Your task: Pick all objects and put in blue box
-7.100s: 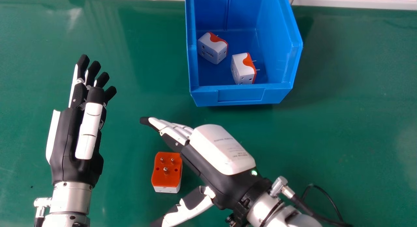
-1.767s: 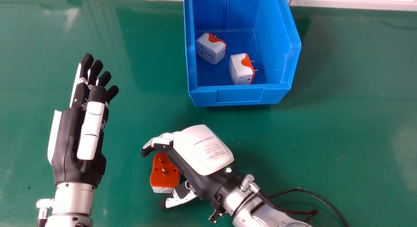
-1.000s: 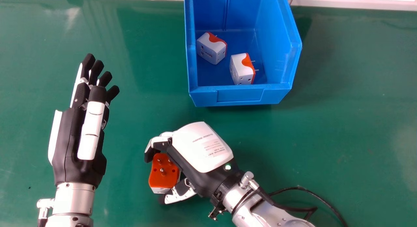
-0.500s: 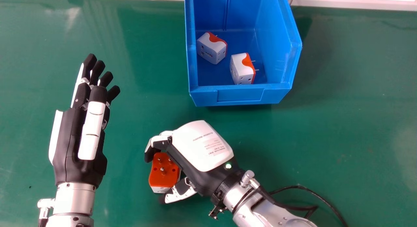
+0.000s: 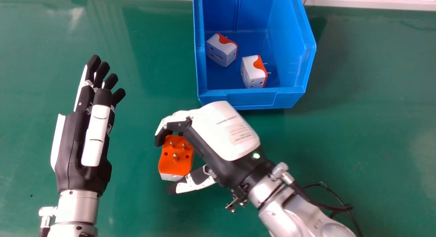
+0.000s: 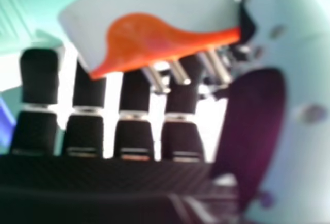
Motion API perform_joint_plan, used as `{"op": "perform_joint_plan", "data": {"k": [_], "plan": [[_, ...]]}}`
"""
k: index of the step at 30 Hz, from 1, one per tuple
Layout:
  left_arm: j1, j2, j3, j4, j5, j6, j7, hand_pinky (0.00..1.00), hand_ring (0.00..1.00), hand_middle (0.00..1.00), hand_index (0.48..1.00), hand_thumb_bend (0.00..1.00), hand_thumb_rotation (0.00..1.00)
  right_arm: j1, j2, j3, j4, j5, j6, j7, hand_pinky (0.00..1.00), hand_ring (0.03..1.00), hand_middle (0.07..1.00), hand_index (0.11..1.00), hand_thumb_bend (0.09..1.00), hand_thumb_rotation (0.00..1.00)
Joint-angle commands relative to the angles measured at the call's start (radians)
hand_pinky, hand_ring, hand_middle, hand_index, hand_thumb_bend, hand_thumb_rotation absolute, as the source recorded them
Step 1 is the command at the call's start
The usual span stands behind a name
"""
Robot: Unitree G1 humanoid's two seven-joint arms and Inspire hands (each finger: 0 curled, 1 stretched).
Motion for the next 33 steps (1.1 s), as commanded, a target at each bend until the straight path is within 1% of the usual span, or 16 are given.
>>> {"op": "perform_joint_plan", "data": {"k": [1,3,6,9,12,17,18,20,22,26,28,30,31,33], "plan": [[-0.005,0.003,0.001,-0.008,0.005,-0.02,0.0,0.92,0.96,0.98,0.963,0.71,0.8,0.015,0.008,-0.03,-0.097,0.032,-0.007,0.013,0.34,0.474,0.566,0.515,0.505,0.0],[-0.006,0.007,0.002,-0.006,0.004,-0.021,-0.004,0.92,0.96,0.98,0.963,0.71,0.8,0.042,0.013,-0.04,-0.161,0.038,0.009,0.04,0.34,0.474,0.566,0.515,0.505,0.0],[-0.006,0.014,0.004,-0.002,0.01,-0.028,-0.007,0.92,0.96,0.98,0.964,0.71,0.8,0.079,0.021,-0.043,-0.236,0.044,0.027,0.078,0.33,0.469,0.554,0.514,0.503,0.0],[-0.003,0.016,0.006,-0.006,0.003,-0.027,-0.01,0.92,0.96,0.98,0.964,0.71,0.8,0.112,0.025,-0.051,-0.299,0.044,0.039,0.105,0.33,0.469,0.554,0.514,0.503,0.0],[0.002,0.018,0.007,-0.008,-0.002,-0.027,-0.015,0.92,0.96,0.98,0.964,0.71,0.8,0.143,0.02,-0.074,-0.367,0.064,0.051,0.14,0.33,0.463,0.547,0.514,0.501,0.0],[0.014,0.019,0.006,-0.025,-0.004,-0.017,-0.02,0.92,0.96,0.98,0.964,0.71,0.8,0.181,0.012,-0.149,-0.553,0.082,0.161,0.282,0.32,0.456,0.545,0.513,0.499,0.0],[0.017,0.019,0.006,-0.028,-0.004,-0.015,-0.02,0.92,0.96,0.98,0.964,0.71,0.8,0.181,0.009,-0.164,-0.585,0.081,0.178,0.307,0.32,0.456,0.545,0.513,0.499,0.0],[0.019,0.016,0.006,-0.031,-0.002,-0.014,-0.016,0.92,0.96,0.98,0.964,0.71,0.8,0.176,0.001,-0.197,-0.647,0.075,0.212,0.358,0.32,0.456,0.545,0.513,0.499,0.0],[0.021,0.014,0.007,-0.035,-0.004,-0.012,-0.013,0.92,0.96,0.98,0.964,0.71,0.8,0.164,-0.008,-0.237,-0.698,0.067,0.233,0.388,0.32,0.456,0.545,0.513,0.499,0.0],[0.024,0.013,0.005,-0.04,-0.007,-0.008,-0.014,0.93,0.96,0.98,0.968,0.73,0.8,0.15,-0.014,-0.289,-0.764,0.043,0.276,0.442,0.32,0.449,0.543,0.511,0.498,0.0],[0.023,0.011,0.005,-0.039,0.0,-0.01,-0.008,0.93,0.96,0.98,0.968,0.73,0.8,0.142,-0.019,-0.316,-0.788,0.046,0.29,0.462,0.32,0.449,0.543,0.511,0.498,0.0],[0.02,0.01,0.006,-0.036,0.009,-0.016,0.0,0.93,0.96,0.98,0.972,0.74,0.8,0.137,-0.025,-0.341,-0.801,0.053,0.292,0.471,0.32,0.443,0.539,0.51,0.498,0.0],[0.019,0.009,0.006,-0.035,0.01,-0.019,0.002,0.93,0.96,0.98,0.972,0.74,0.8,0.135,-0.025,-0.355,-0.804,0.059,0.291,0.47,0.32,0.443,0.539,0.51,0.498,0.0],[0.018,0.008,0.005,-0.033,0.005,-0.02,0.002,0.93,0.96,0.98,0.972,0.74,0.8,0.123,-0.034,-0.397,-0.801,0.072,0.288,0.459,0.32,0.443,0.539,0.51,0.498,0.0]]}}
